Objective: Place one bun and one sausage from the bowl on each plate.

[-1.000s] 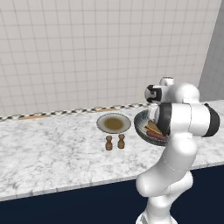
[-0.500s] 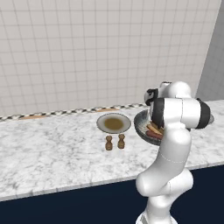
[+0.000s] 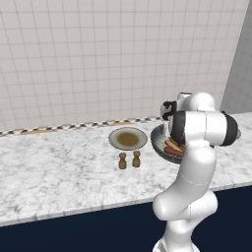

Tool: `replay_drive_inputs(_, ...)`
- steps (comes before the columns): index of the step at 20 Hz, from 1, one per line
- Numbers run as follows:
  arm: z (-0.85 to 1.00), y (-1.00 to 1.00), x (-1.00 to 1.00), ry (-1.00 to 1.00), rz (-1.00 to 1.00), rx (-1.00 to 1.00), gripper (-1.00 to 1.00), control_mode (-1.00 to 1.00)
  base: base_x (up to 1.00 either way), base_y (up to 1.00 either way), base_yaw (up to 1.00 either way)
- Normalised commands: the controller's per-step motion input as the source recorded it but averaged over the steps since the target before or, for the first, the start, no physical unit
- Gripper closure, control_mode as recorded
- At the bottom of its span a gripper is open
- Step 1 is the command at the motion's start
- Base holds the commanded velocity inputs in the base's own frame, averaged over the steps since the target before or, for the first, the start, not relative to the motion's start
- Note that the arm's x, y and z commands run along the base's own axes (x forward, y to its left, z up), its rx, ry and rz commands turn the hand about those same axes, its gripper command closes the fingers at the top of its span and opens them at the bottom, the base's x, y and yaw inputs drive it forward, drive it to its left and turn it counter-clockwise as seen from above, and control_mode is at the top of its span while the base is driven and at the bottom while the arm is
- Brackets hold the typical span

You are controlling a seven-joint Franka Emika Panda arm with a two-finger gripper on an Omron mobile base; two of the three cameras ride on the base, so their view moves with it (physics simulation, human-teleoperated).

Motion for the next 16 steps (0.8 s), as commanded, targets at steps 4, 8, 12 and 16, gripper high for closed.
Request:
replay_drive_inputs(4,0.01,0.0,-0.04,-0.25,0.0,0.0,-1.0,-1.0,0.0,0.0,0.0)
replay_drive_inputs(8,-0.02,0.02,-0.05,-0.02,0.0,-0.04,-1.0,-1.0,0.0,0.0,0.0)
replay_drive_inputs(12,-0.08,0.04,0.0,0.0,0.0,-0.07,1.0,-1.0,0.0,0.0,0.0)
replay_drive_inputs(16,0.0,0.02,0.01,0.0,0.0,0.0,1.0,-1.0,0.0,0.0,0.0)
